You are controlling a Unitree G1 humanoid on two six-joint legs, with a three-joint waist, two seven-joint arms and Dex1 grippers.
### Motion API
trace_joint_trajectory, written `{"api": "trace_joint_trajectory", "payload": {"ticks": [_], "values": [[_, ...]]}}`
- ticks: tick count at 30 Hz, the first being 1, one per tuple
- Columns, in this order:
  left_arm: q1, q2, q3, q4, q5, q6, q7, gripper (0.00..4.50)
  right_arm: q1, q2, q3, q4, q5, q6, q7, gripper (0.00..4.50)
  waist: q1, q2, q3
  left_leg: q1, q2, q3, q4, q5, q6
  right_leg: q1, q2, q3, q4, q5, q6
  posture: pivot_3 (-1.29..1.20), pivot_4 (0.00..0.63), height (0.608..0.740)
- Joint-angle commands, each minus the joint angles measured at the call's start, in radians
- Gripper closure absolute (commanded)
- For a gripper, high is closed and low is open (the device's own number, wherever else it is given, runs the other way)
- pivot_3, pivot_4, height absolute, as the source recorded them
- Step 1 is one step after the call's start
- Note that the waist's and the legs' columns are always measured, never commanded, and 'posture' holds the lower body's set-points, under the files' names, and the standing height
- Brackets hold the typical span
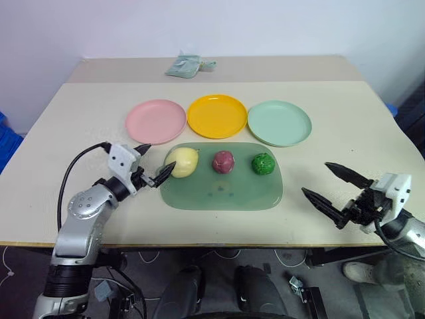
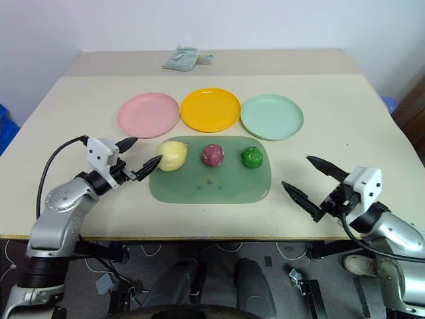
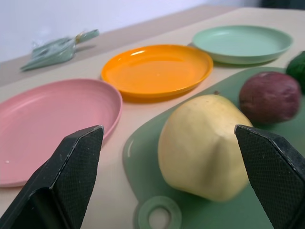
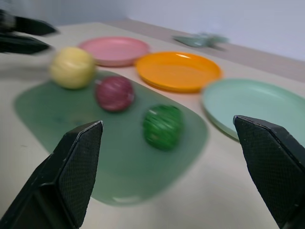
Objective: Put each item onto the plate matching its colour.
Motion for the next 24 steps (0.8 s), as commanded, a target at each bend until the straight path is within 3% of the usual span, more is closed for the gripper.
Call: {"api": "trace_joint_trajectory", "payload": {"ticks": [1,22,24], "values": [[-0.028,-0.02,-0.025,-0.052,0.022,0.038,0.048,0.0,-0.064,-0.012,0.03,0.006,0.004,-0.018,0.022,0.01,0.0,0.0,0.0,0.0,0.0,0.0,0.0,0.0,0.0,0.0,0.0,0.0,0.0,0.0,0.0,0.0,0.15,0.74],[-0.16,-0.103,-0.135,0.107,0.109,0.148,0.111,0.0,-0.2,0.006,0.117,0.031,-0.025,-0.03,0.025,0.01,0.026,0.0,0.0,0.0,0.0,0.0,0.001,0.0,0.0,0.0,0.0,0.0,0.0,0.0,0.0,0.0,0.15,0.74],[-0.164,-0.103,-0.129,0.122,0.115,0.15,0.116,0.53,-0.199,0.008,0.116,0.026,-0.028,-0.033,0.017,0.0,0.025,0.0,0.0,0.0,0.0,0.0,0.002,0.0,0.0,0.0,0.0,0.0,0.0,0.0,0.0,0.0,0.15,0.74]]}}
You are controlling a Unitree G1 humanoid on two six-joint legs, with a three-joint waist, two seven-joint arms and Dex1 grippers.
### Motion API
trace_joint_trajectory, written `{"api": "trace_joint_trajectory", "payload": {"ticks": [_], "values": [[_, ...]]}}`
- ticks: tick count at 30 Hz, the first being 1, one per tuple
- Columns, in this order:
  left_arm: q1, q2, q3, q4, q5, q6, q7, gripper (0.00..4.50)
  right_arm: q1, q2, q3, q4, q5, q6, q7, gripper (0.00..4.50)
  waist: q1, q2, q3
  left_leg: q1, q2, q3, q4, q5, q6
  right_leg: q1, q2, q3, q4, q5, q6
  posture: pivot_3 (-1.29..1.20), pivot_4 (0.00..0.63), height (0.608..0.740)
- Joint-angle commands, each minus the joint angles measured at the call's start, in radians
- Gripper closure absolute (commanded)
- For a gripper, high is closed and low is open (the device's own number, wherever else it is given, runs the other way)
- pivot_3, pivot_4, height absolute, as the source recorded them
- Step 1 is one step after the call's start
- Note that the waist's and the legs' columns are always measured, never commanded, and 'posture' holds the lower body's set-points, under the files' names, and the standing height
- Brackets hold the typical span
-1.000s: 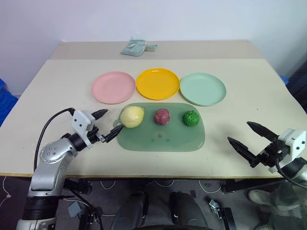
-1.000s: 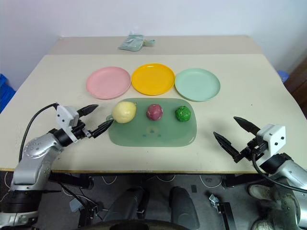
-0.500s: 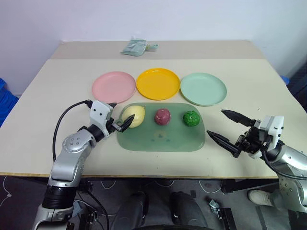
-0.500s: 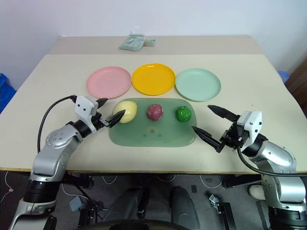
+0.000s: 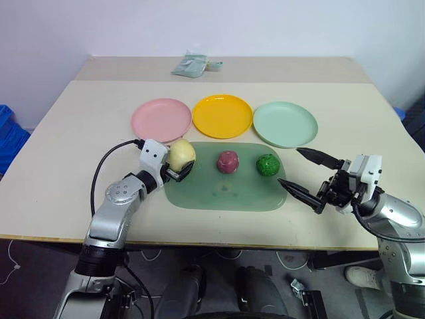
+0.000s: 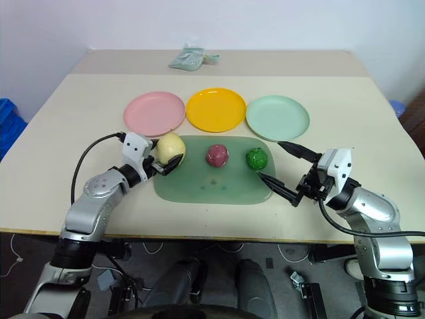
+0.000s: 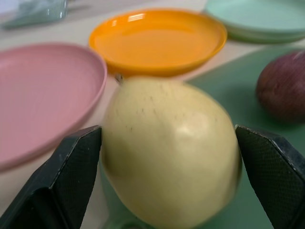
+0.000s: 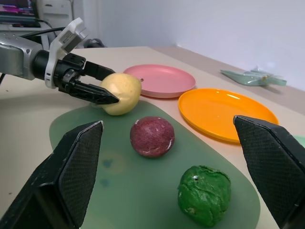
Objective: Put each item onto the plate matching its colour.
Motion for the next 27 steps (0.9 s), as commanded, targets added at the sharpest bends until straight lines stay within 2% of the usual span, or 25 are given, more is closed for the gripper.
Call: {"api": "trace_joint_trajectory", "payload": {"ticks": [1,2,9,13,17,21,25,27], "values": [[-0.013,-0.001,0.002,0.021,0.021,0.0,0.014,0.75,-0.009,0.005,-0.009,-0.021,0.0,-0.021,-0.015,0.0,-0.001,0.0,0.0,0.0,0.0,0.0,0.0,0.0,0.0,0.0,0.0,0.0,0.0,0.0,0.0,0.0,0.15,0.74],[-0.014,-0.001,0.003,0.026,0.022,-0.005,0.013,0.99,-0.008,0.005,-0.01,-0.022,-0.002,-0.022,-0.019,0.0,-0.001,0.0,0.0,0.0,0.0,0.0,0.0,0.0,0.0,0.0,0.0,0.0,0.0,0.0,0.0,0.0,0.15,0.74],[-0.04,-0.025,0.032,0.007,-0.01,-0.074,0.003,1.02,0.008,0.004,-0.016,-0.032,-0.01,-0.026,-0.039,0.0,-0.001,0.0,0.0,0.0,0.0,0.0,0.0,0.0,0.0,0.0,0.0,0.0,0.0,0.0,0.0,0.0,0.15,0.74],[-0.186,-0.06,0.079,0.042,-0.023,-0.035,0.075,1.02,0.008,0.005,-0.017,-0.027,-0.016,-0.031,-0.052,0.0,0.005,-0.001,0.001,-0.001,0.0,0.0,0.001,0.0,0.0,0.0,0.0,-0.001,0.001,0.0,0.0,0.0,0.15,0.74],[-0.372,-0.083,0.054,0.253,0.063,-0.024,0.165,1.02,-0.013,0.014,-0.013,-0.015,-0.024,-0.034,-0.074,0.0,0.002,-0.001,0.0,-0.002,-0.001,-0.001,0.004,0.0,0.0,0.0,0.0,-0.002,0.001,0.001,0.001,0.0,0.15,0.74],[-0.644,-0.193,0.001,0.763,0.182,-0.272,0.289,1.02,-0.049,0.029,-0.003,0.022,-0.054,-0.062,-0.099,0.0,0.003,-0.002,0.001,-0.001,-0.001,-0.001,0.004,0.0,0.001,0.0,0.0,-0.002,0.001,0.001,0.002,0.0,0.15,0.74],[-0.82,-0.285,0.018,1.127,0.211,-0.43,0.347,1.02,-0.068,0.032,0.006,0.031,-0.063,-0.069,-0.112,0.0,0.001,-0.004,0.002,-0.002,-0.003,-0.001,0.004,0.0,0.001,0.0,0.0,-0.002,0.0,0.002,0.004,0.0,0.15,0.74],[-0.881,-0.323,0.024,1.249,0.221,-0.484,0.369,1.02,-0.077,0.03,0.007,0.03,-0.068,-0.067,-0.119,0.0,-0.003,-0.004,0.002,-0.003,-0.003,0.0,0.004,-0.001,0.002,-0.001,-0.001,-0.002,0.0,0.003,0.005,0.0,0.15,0.74]]}}
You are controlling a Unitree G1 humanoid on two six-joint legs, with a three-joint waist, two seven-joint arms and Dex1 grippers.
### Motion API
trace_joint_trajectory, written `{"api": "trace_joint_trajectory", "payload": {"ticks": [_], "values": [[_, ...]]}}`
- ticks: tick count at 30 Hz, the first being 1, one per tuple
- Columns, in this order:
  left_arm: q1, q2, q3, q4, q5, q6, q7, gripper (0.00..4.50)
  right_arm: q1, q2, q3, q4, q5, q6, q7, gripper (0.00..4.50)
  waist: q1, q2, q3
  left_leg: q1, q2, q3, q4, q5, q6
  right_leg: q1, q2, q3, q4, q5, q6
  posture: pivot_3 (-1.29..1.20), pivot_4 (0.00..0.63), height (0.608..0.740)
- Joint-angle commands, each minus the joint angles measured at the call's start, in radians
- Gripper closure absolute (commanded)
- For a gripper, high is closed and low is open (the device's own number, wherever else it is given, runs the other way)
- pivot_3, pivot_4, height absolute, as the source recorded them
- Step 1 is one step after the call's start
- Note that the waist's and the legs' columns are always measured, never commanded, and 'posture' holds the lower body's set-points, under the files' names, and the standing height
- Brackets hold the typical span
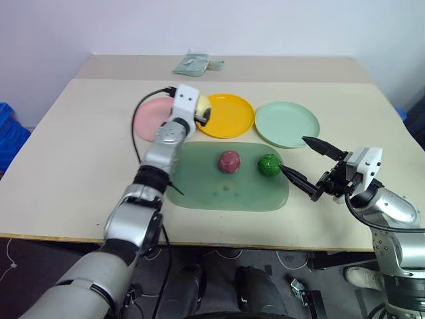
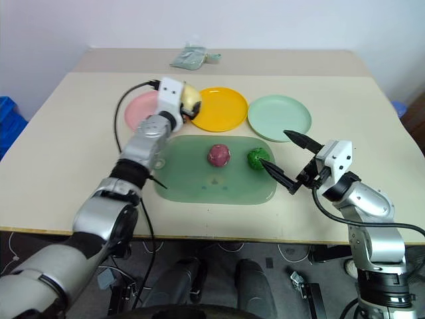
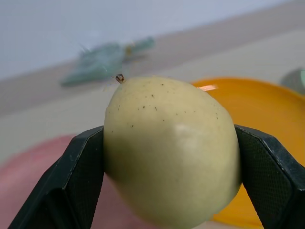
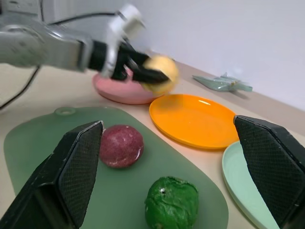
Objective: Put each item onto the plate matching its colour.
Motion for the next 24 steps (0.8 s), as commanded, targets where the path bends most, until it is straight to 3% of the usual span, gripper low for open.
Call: {"api": "trace_joint_trajectory", "payload": {"ticks": [1,4,6,18,24], "values": [[-0.102,-0.04,0.01,0.14,0.027,-0.111,0.04,1.02,-0.024,0.0,-0.013,-0.018,0.001,-0.016,-0.017,0.0,-0.003,0.0,0.0,0.0,0.0,0.001,0.0,0.0,0.0,0.0,0.0,0.001,0.0,0.0,0.0,0.0,0.15,0.74],[-0.139,-0.061,0.015,0.214,0.041,-0.128,0.068,1.02,-0.028,-0.006,-0.013,-0.041,0.0,-0.003,-0.033,0.0,-0.003,-0.001,0.0,0.0,0.0,0.001,0.0,0.0,0.001,-0.001,0.0,0.001,0.0,0.0,0.0,0.0,0.15,0.74],[-0.148,-0.064,0.013,0.237,0.053,-0.124,0.085,0.01,-0.027,-0.009,-0.015,-0.056,0.004,0.007,-0.042,0.0,-0.003,0.0,0.0,0.0,0.0,0.001,0.0,-0.001,0.001,-0.001,0.0,0.001,0.001,0.0,0.0,0.0,0.15,0.74],[-0.106,-0.033,0.059,0.194,0.039,-0.225,0.03,0.01,-0.04,-0.006,-0.006,-0.085,0.024,0.065,-0.078,0.0,-0.001,-0.001,0.0,0.0,-0.001,0.0,0.001,-0.001,0.001,-0.001,0.0,0.001,0.004,0.0,0.0,0.0,0.15,0.74],[0.063,0.031,0.063,-0.064,-0.007,-0.307,-0.134,0.01,-0.071,0.025,0.04,-0.115,0.016,0.132,-0.141,0.0,-0.007,0.0,0.0,0.0,-0.001,0.001,0.0,-0.001,0.001,-0.002,0.0,0.003,0.006,0.0,0.0,0.0,0.15,0.74]]}}
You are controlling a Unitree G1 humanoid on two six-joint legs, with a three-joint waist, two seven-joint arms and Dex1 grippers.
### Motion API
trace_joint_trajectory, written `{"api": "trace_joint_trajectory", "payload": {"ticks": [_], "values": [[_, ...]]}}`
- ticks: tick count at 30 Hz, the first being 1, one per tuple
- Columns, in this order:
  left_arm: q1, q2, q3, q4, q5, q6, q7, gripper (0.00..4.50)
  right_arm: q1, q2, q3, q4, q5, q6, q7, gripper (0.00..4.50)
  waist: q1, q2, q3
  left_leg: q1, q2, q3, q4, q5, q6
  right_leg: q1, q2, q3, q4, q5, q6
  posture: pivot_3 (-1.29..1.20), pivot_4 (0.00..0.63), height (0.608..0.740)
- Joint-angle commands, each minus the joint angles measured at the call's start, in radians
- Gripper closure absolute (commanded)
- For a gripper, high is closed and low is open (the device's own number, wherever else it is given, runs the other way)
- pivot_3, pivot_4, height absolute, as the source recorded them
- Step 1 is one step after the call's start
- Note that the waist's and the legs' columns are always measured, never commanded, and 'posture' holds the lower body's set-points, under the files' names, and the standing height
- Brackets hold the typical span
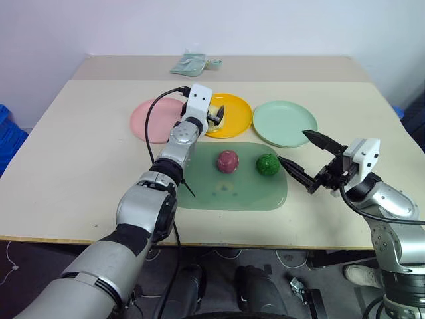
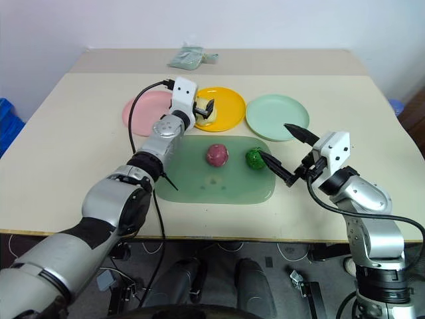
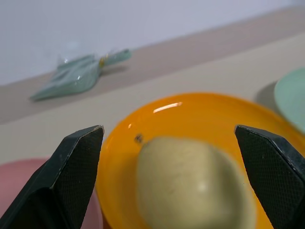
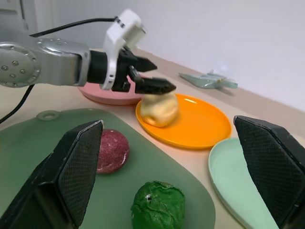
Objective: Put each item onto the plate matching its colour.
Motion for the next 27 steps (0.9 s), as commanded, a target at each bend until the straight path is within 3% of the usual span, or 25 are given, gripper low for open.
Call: {"api": "trace_joint_trajectory", "payload": {"ticks": [1,6,10,17,22,27], "values": [[0.118,0.055,0.002,-0.249,-0.03,-0.052,-0.099,0.01,-0.029,0.025,0.032,-0.061,-0.004,0.022,-0.046,0.0,-0.005,0.0,0.0,0.0,0.0,0.0,0.0,0.0,0.0,0.0,0.0,0.001,0.001,0.0,0.0,0.0,0.15,0.74],[0.378,0.169,0.031,-0.646,-0.146,0.055,-0.276,0.01,-0.035,0.042,0.107,-0.071,-0.04,0.054,-0.073,0.0,-0.009,0.001,0.0,0.0,0.0,0.0,0.0,0.0,0.0,-0.001,0.0,0.002,0.002,0.0,-0.001,0.0,0.15,0.74],[0.572,0.337,0.08,-0.912,-0.348,0.224,-0.541,0.01,-0.053,0.042,0.164,-0.019,-0.09,0.073,-0.078,0.0,-0.022,0.001,-0.001,0.0,0.0,0.0,-0.001,0.0,0.0,-0.002,0.0,0.002,0.002,0.0,-0.001,0.0,0.15,0.74],[0.739,0.563,0.136,-1.216,-0.526,0.429,-0.745,0.01,-0.122,0.086,0.215,0.072,-0.127,0.114,-0.106,0.0,-0.021,0.002,-0.001,0.0,0.0,0.0,0.0,0.0,0.0,-0.001,0.0,0.001,0.002,-0.001,-0.002,0.0,0.15,0.74],[0.759,0.595,0.115,-1.307,-0.509,0.486,-0.726,0.01,-0.14,0.115,0.227,0.11,-0.143,0.097,-0.101,0.0,-0.021,0.002,-0.001,0.0,0.0,0.0,0.0,0.0,0.0,-0.001,0.0,0.001,0.002,-0.001,-0.002,0.0,0.15,0.74],[0.701,0.485,-0.019,-1.297,-0.416,0.503,-0.641,0.01,-0.12,0.139,0.15,0.039,-0.052,0.1,-0.098,0.0,-0.015,0.002,-0.001,0.001,0.0,0.0,0.0,0.0,0.0,0.0,0.0,0.001,0.002,-0.001,-0.002,0.0,0.15,0.74]]}}
